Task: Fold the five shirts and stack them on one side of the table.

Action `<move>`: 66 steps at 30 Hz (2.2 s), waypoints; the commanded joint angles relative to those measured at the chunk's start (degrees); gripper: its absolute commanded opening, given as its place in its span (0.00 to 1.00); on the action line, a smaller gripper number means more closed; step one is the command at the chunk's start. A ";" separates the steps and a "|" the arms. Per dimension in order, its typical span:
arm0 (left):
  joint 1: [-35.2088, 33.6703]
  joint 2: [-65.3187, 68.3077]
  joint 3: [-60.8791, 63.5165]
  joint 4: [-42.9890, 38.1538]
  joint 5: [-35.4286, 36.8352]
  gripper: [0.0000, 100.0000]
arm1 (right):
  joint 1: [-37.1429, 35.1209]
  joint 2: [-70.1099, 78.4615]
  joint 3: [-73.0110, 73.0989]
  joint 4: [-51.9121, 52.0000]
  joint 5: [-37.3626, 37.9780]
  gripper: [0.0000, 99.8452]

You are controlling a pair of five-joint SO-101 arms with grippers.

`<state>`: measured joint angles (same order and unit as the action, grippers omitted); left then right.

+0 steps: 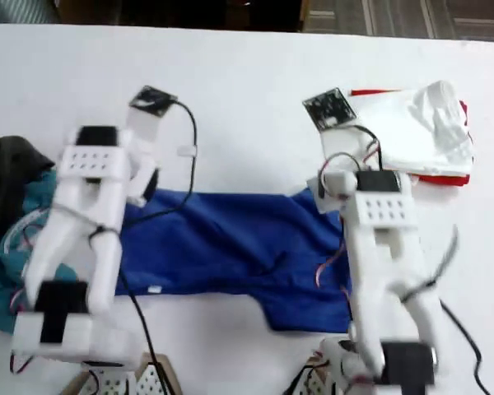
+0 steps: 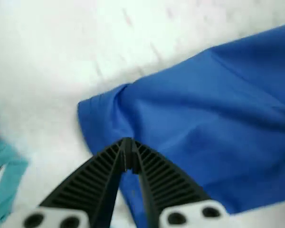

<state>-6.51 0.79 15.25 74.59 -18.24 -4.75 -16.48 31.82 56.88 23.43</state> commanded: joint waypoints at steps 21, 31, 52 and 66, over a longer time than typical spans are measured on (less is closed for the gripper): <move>-9.14 19.25 -1.36 -8.44 -4.66 0.03 | 6.81 40.75 -27.34 -1.89 -0.79 0.02; -11.60 21.80 -9.10 -3.87 -4.57 0.03 | 9.27 39.34 -30.51 1.89 -0.70 0.02; -8.18 -9.23 9.98 1.32 -5.10 0.03 | -4.44 0.92 -11.25 14.64 -0.70 0.02; -8.00 -20.40 43.91 -31.65 -4.48 0.03 | -12.62 -2.42 17.85 -5.14 -0.70 0.02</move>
<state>-15.03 -17.14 58.51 45.05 -23.08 -16.97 -16.13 48.53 54.24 22.73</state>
